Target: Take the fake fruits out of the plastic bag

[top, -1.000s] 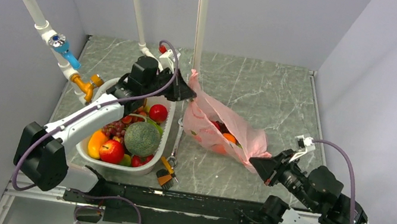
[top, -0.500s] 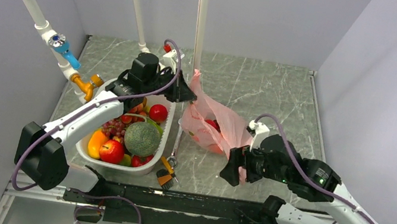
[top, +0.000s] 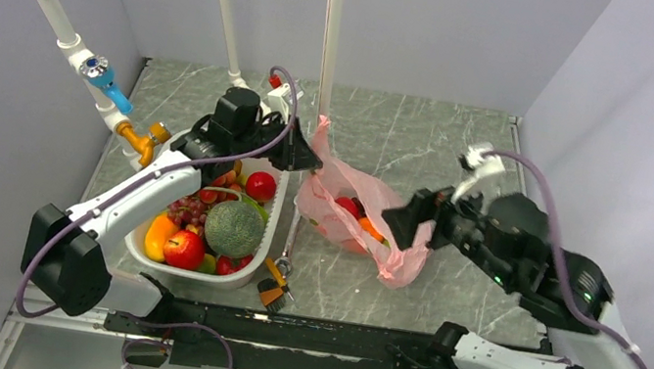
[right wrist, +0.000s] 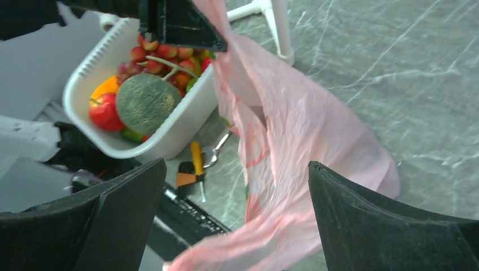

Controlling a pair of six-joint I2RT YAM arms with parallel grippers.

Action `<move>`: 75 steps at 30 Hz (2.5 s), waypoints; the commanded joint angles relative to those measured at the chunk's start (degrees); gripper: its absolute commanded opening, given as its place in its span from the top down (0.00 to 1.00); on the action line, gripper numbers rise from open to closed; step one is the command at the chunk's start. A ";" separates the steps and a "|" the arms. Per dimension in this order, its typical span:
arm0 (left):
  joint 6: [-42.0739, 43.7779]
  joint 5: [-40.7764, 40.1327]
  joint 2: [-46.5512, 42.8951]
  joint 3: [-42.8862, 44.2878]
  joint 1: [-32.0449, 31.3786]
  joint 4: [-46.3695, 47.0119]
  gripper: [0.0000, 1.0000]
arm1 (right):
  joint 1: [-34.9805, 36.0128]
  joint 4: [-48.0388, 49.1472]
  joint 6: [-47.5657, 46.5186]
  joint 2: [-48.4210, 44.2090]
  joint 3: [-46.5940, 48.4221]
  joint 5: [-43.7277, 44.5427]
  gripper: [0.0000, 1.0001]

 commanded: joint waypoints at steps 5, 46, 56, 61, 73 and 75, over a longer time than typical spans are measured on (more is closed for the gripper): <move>0.12 1.13 -4.12 1.60 0.23 -1.15 1.00 | -2.99 -1.70 -7.89 23.09 5.00 7.72 0.01; -10.68 -30.13 -30.95 -16.78 -33.10 -12.48 0.20 | -11.33 21.14 -4.86 5.01 -21.22 -2.43 1.00; -5.48 -44.76 -10.76 -2.66 -38.36 -6.15 0.32 | -11.40 19.03 0.04 -0.14 -24.28 -4.08 1.00; -5.07 -44.03 -3.20 -0.30 -34.47 -4.82 0.38 | -11.39 19.85 4.92 -7.68 -28.76 -4.80 1.00; -8.55 -40.47 1.21 -24.75 -30.54 12.09 0.32 | -11.34 27.44 9.13 -15.86 -32.74 -1.30 1.00; -8.53 -41.82 -0.99 -26.49 -30.53 8.85 0.32 | -11.36 27.76 7.42 -14.75 -31.30 -0.50 1.00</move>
